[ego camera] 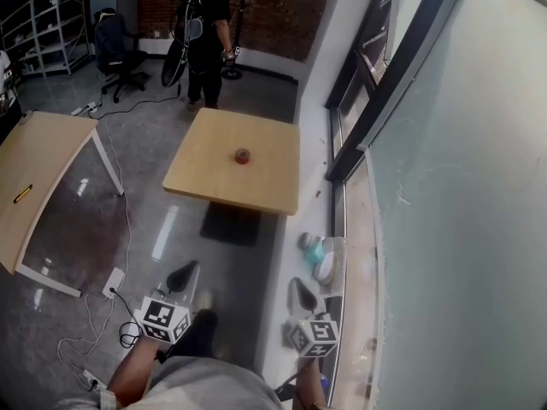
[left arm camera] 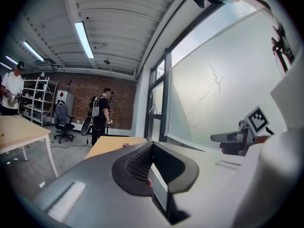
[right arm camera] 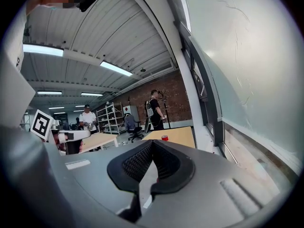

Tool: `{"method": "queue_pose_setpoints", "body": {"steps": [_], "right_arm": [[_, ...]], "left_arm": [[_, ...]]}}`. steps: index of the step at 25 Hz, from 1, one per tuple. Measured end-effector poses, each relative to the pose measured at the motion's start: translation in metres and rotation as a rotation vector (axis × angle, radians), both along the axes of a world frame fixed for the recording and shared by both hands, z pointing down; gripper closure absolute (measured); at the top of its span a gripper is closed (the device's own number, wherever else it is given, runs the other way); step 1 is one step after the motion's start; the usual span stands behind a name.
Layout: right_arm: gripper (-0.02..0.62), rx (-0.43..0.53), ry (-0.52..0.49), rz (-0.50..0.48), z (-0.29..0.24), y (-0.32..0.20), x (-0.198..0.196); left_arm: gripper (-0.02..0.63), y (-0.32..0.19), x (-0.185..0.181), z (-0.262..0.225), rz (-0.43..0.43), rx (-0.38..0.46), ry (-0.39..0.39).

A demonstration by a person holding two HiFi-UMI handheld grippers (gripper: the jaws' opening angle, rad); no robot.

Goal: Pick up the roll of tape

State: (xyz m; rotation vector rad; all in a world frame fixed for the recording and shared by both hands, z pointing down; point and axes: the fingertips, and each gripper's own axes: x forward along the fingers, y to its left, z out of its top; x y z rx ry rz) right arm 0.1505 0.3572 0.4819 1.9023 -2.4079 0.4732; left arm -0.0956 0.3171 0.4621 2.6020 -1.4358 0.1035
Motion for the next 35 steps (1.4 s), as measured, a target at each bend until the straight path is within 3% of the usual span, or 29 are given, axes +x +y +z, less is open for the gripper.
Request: {"method": "queue_pose_setpoints", "body": {"steps": [21,35], "right_arm": [[0.581,-0.012,0.017,0.057,-0.012,-0.188,-0.037],[0.581,-0.025,0.031,0.100,-0.002,-0.241,-0.060]], "left_arm": [[0.606,-0.206,-0.024,-0.005,0.089,-0.012,0.017],[0.606,-0.270,-0.037,0.009,0.150,-0.027,0.029]]}}
